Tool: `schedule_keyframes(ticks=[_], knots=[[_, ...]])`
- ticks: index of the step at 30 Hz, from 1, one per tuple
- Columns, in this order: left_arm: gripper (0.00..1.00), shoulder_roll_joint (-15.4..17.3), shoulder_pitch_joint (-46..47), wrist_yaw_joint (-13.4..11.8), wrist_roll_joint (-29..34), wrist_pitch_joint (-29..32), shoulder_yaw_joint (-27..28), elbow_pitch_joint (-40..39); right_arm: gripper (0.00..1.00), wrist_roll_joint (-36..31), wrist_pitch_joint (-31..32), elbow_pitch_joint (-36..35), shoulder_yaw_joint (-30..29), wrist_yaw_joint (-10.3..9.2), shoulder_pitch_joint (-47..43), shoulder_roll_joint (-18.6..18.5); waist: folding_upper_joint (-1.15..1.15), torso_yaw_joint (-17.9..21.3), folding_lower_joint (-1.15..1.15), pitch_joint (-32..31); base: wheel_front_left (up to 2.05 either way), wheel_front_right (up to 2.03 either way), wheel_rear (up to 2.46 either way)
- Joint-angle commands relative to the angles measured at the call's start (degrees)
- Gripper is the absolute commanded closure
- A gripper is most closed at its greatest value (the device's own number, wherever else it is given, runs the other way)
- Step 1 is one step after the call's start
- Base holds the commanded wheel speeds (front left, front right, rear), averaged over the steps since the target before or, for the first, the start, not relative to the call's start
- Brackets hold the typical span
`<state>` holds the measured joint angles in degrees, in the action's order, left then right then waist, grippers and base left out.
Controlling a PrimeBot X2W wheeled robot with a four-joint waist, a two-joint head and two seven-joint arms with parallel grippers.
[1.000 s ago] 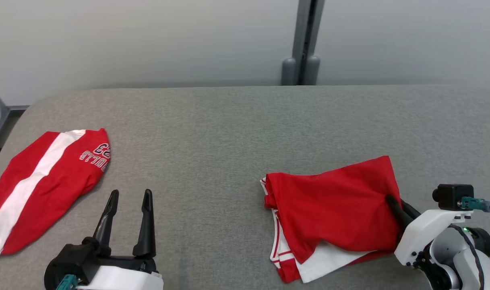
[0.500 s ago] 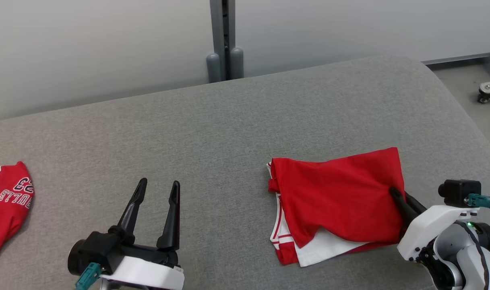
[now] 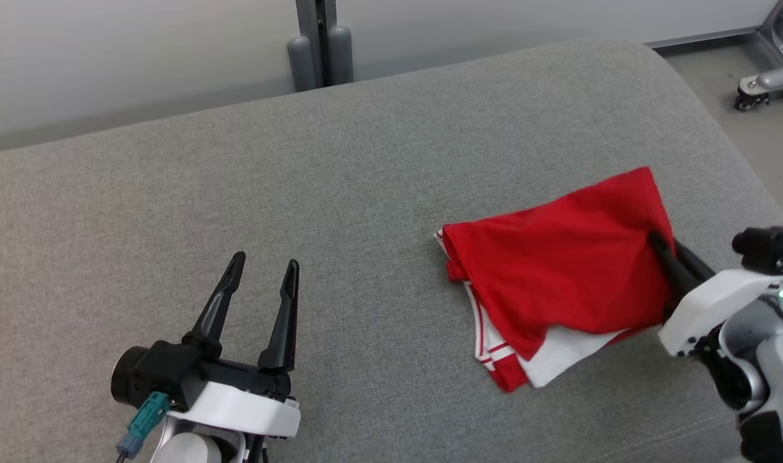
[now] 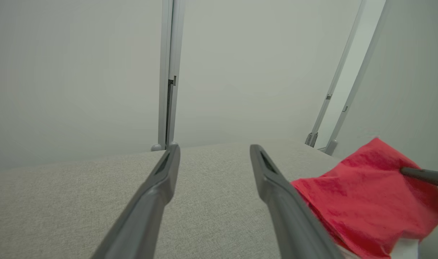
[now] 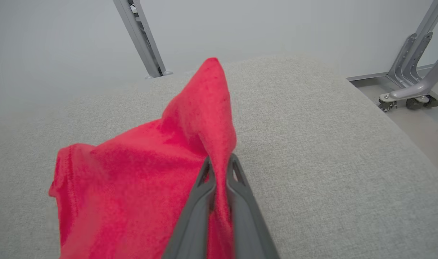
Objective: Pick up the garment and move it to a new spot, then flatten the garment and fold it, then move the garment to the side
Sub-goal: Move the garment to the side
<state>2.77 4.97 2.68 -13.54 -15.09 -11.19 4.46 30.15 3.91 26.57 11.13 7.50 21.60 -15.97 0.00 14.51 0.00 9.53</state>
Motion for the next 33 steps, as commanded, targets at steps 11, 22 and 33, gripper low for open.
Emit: schedule_keyframes(ticks=[11,22,33], knots=[[0.0,0.24,5.2,1.86,2.75,-0.08,1.62,0.31,1.0,2.31,-8.27,9.5,1.34,-0.01,16.0,-7.27,0.0,-1.13,0.0,9.16,0.0,0.0,0.0],[0.0,0.23,7.66,2.86,3.96,-0.08,2.91,0.38,1.0,-1.6,-11.26,27.59,-3.52,-0.01,27.65,-7.99,0.0,-0.92,0.0,13.12,0.0,0.0,0.0],[0.0,0.23,8.41,3.3,3.75,-0.08,2.98,0.9,0.0,-7.48,-16.23,38.35,-6.82,-0.01,33.14,-6.32,0.0,-1.14,0.0,13.71,0.0,0.0,0.0]])
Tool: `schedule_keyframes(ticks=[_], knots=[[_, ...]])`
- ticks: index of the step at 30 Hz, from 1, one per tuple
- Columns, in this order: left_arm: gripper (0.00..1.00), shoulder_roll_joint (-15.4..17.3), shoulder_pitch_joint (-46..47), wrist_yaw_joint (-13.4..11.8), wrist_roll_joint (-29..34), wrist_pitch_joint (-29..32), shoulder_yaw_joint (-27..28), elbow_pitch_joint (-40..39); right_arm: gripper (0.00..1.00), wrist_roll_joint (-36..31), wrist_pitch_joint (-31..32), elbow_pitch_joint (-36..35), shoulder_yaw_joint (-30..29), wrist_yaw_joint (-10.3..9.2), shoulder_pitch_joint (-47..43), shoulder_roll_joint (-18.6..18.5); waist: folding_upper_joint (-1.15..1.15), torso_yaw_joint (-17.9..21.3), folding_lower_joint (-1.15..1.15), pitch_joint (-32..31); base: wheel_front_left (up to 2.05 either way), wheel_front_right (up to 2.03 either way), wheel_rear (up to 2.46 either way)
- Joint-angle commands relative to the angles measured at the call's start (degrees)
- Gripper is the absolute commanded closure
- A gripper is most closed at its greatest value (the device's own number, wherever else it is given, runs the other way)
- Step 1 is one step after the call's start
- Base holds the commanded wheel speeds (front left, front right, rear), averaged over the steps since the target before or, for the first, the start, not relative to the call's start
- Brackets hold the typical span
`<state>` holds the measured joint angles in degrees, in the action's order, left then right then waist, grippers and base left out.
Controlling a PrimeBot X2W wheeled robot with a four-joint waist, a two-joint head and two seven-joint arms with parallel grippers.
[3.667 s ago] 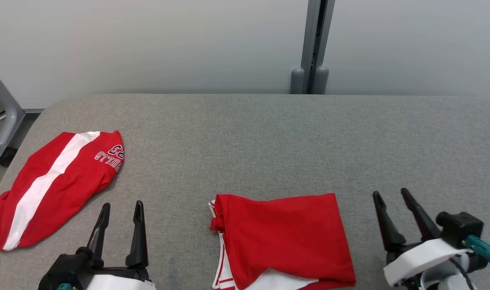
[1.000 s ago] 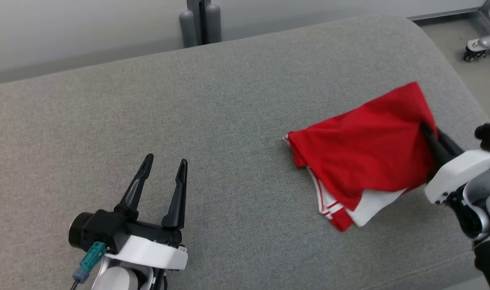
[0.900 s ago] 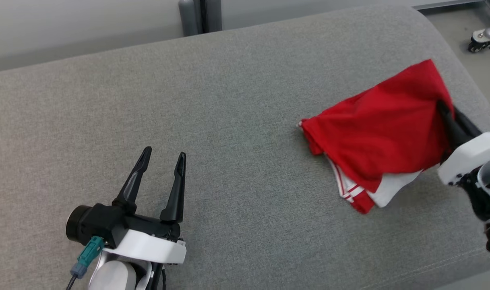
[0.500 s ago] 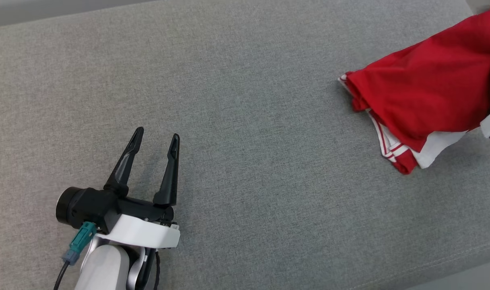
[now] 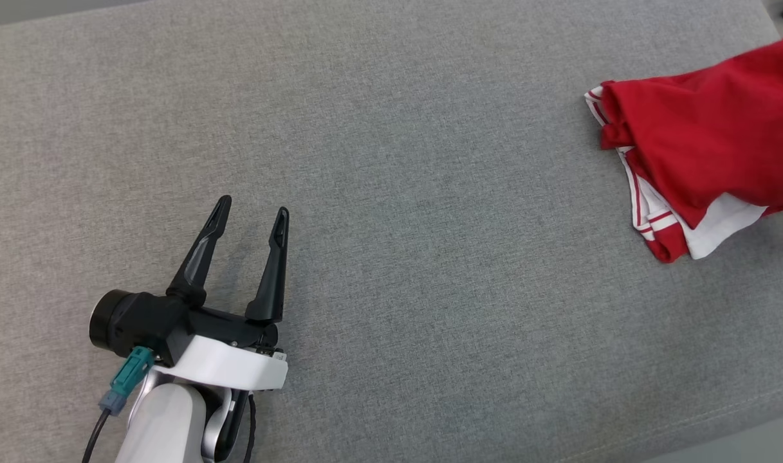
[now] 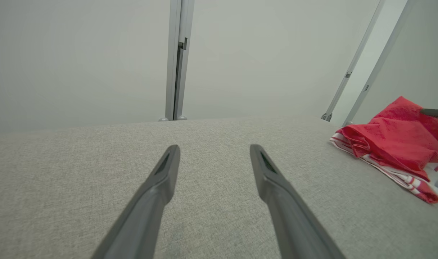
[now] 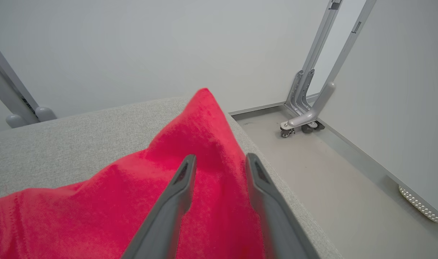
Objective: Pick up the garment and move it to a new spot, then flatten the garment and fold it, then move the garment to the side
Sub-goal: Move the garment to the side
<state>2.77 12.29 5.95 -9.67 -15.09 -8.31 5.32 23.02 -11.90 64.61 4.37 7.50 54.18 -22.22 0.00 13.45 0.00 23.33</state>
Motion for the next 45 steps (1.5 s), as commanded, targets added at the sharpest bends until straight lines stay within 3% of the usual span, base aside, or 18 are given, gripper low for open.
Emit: schedule_keyframes(ticks=[1,10,19,26,35,45], knots=[[0.0,0.24,1.12,0.02,-0.27,-0.08,0.02,0.1,0.0,-0.78,-0.76,0.67,-0.02,-0.01,0.64,0.02,0.0,-0.2,0.0,-0.28,0.0,0.0,0.0],[0.0,0.23,-1.34,-0.98,-2.22,-0.08,-0.17,-0.14,0.0,-3.64,-3.22,-2.01,0.2,-0.01,-1.46,1.49,0.0,-2.1,0.0,-5.32,0.0,0.0,0.0],[0.0,0.22,-4.57,-2.53,-4.15,-0.08,0.15,-0.57,0.0,-3.59,-3.31,-17.06,2.07,-0.01,-10.08,4.45,0.0,-5.78,0.0,-12.2,0.0,0.0,0.0],[0.0,0.21,-8.79,-3.46,-5.19,-0.08,2.04,-0.93,0.0,0.74,-3.33,-31.67,5.39,-0.01,-23.17,4.85,0.0,-10.69,0.0,-18.77,0.0,0.0,0.0],[0.0,0.19,-12.74,-3.78,-4.83,-0.08,4.39,-0.64,0.0,3.68,-3.27,-40.64,5.13,0.0,-36.81,6.14,0.0,-15.47,0.0,-23.17,0.0,0.0,0.0],[0.0,0.23,-14.92,-4.19,-4.11,-0.08,6.37,1.24,0.0,1.35,-3.32,-46.52,1.85,0.0,-46.04,10.85,0.0,-16.45,0.0,-23.98,0.0,0.0,0.0]])
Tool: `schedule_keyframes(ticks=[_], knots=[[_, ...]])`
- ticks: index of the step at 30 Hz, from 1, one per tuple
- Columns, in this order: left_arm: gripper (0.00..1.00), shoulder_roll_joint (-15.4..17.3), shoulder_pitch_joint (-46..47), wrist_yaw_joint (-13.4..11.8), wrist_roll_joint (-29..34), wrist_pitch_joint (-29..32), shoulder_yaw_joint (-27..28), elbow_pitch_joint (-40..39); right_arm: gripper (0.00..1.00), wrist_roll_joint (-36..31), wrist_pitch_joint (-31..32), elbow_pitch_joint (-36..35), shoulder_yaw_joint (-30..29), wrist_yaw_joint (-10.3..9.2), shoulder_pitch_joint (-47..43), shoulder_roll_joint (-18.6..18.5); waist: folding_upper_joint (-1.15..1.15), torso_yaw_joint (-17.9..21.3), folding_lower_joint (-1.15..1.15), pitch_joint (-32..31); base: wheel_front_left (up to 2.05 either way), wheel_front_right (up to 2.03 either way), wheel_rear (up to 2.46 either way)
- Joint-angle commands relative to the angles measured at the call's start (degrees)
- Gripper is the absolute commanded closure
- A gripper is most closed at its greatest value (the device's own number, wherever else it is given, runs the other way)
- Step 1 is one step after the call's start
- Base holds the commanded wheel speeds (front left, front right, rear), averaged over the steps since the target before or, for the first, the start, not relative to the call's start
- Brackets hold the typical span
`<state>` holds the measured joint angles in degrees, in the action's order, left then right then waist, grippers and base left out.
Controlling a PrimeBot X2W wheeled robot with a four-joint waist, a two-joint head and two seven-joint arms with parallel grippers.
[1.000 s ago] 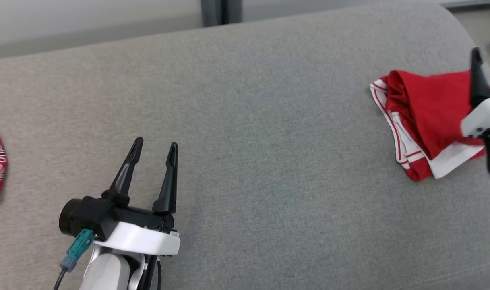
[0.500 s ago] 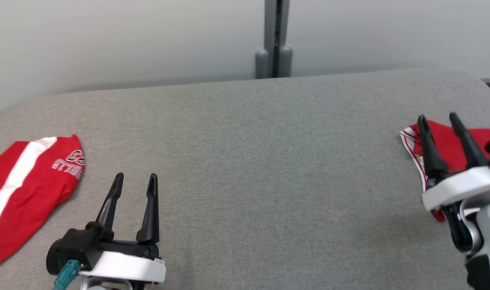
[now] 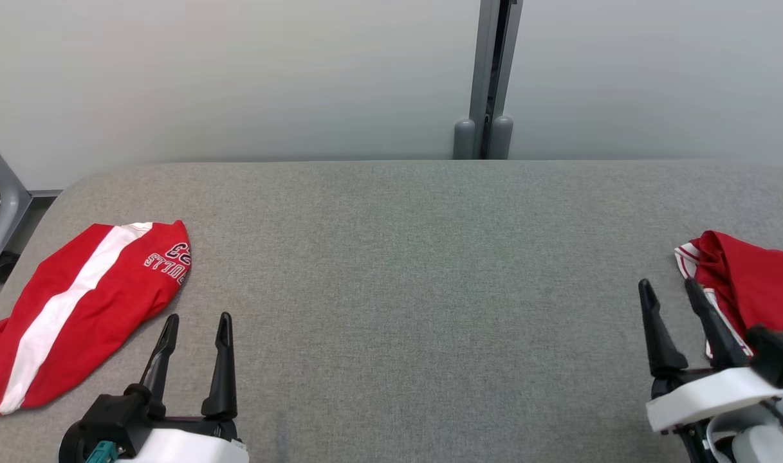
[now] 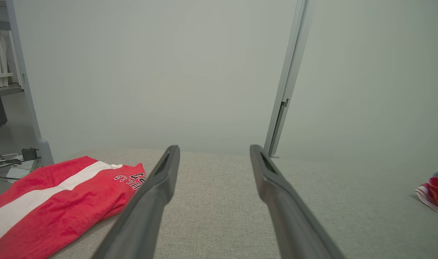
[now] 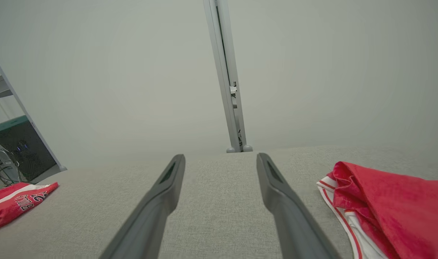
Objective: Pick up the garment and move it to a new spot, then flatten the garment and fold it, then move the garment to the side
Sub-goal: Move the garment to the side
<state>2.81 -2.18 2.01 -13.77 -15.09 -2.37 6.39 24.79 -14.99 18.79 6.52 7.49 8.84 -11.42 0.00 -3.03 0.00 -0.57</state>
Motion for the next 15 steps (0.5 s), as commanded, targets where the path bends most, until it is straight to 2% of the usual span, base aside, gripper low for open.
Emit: schedule_keyframes(ticks=[1,6,15], knots=[[0.0,0.19,-0.6,-0.32,0.1,-0.08,0.61,0.41,0.0,-0.77,-0.23,-1.27,-0.58,0.01,-1.21,0.65,0.0,0.08,0.0,-0.15,0.0,0.0,0.0],[0.0,0.2,-0.75,-0.34,-0.03,-0.08,0.77,0.92,0.0,-2.32,-0.24,-3.17,-0.96,0.01,-3.2,2.53,0.0,0.55,0.0,-0.24,0.0,0.0,0.0],[0.0,0.2,-0.62,-0.66,-0.6,-0.08,0.01,0.75,0.0,-3.14,-0.25,-4.25,-0.88,0.01,-3.51,2.84,0.0,1.11,0.0,-0.18,0.0,0.0,0.0]])
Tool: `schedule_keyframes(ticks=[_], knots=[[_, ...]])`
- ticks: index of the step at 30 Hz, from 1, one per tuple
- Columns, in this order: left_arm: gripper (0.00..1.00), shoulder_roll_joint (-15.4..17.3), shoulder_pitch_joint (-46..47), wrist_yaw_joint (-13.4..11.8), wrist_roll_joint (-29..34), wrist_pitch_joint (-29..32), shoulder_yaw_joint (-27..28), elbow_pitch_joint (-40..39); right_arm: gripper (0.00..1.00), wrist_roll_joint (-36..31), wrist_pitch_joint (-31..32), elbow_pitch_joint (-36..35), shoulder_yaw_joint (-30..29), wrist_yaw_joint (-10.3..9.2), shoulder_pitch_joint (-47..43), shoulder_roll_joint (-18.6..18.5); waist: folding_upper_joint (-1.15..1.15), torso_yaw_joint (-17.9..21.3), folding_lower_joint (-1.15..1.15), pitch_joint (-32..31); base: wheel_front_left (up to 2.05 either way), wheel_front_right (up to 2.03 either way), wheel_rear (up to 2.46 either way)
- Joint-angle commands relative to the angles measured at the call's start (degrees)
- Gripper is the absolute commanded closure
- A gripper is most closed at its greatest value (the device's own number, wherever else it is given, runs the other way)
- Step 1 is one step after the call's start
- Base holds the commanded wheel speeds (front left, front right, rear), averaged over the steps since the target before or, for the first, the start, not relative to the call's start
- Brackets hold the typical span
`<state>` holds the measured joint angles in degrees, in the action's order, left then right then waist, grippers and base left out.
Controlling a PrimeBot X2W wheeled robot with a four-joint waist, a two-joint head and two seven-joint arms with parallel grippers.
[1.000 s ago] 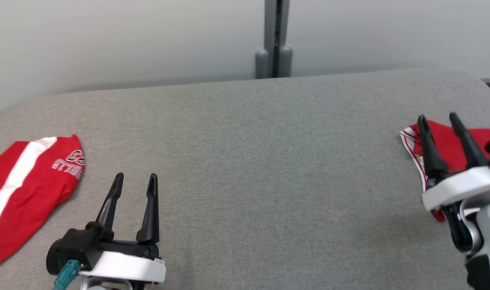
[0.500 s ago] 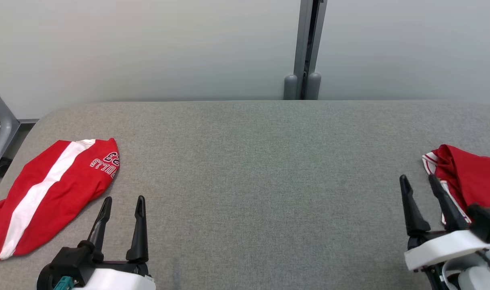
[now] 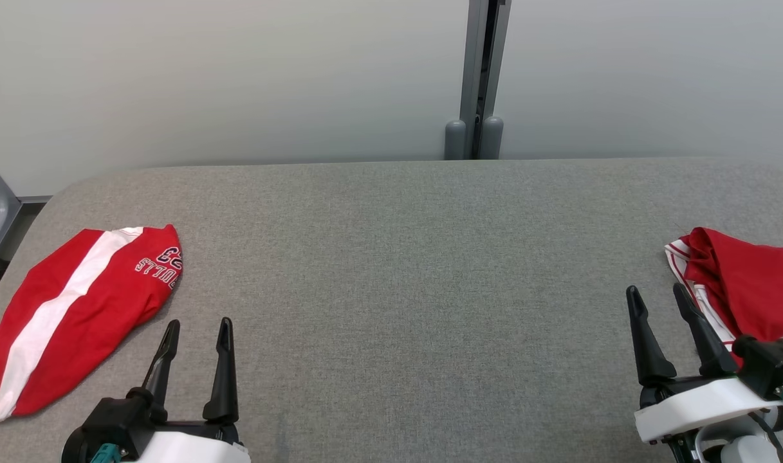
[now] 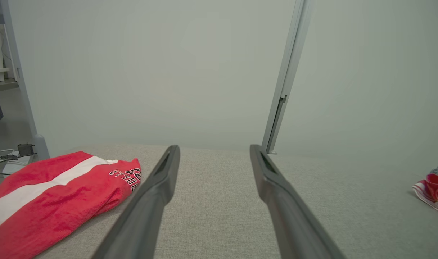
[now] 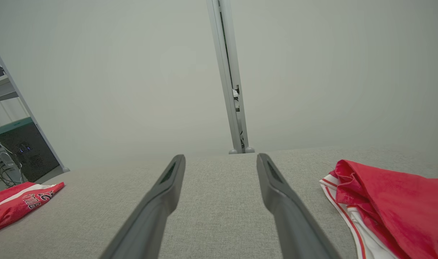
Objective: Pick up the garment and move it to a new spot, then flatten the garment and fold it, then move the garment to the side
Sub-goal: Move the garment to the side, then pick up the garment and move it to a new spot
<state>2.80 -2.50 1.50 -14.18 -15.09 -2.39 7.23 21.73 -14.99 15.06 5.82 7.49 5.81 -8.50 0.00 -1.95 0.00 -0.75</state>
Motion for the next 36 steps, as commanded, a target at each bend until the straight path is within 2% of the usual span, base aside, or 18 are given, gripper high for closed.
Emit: schedule_keyframes(ticks=[1,9,14,36], knots=[[0.0,0.2,-0.31,-0.21,-0.24,-0.08,-0.04,-0.12,0.0,-0.14,-0.25,-0.61,-0.2,0.01,-0.57,-0.07,0.0,0.04,0.0,0.02,0.0,0.0,0.0],[0.0,0.2,-0.15,-0.28,-0.53,-0.08,-0.64,-0.2,0.0,-0.25,-0.25,-0.19,0.0,0.01,-0.63,-0.1,0.0,-0.42,0.0,0.16,0.0,0.0,0.0],[0.0,0.21,0.85,0.07,0.06,-0.08,-0.13,0.11,0.0,1.02,-0.25,-0.14,0.89,0.01,-0.57,0.13,0.0,-2.57,0.0,0.33,0.0,0.0,0.0],[0.0,0.2,0.7,1.06,0.88,-0.08,3.28,0.48,0.0,3.52,-0.25,0.63,5.73,0.01,0.88,0.18,0.0,-23.02,0.0,-0.17,0.0,0.0,0.0]])
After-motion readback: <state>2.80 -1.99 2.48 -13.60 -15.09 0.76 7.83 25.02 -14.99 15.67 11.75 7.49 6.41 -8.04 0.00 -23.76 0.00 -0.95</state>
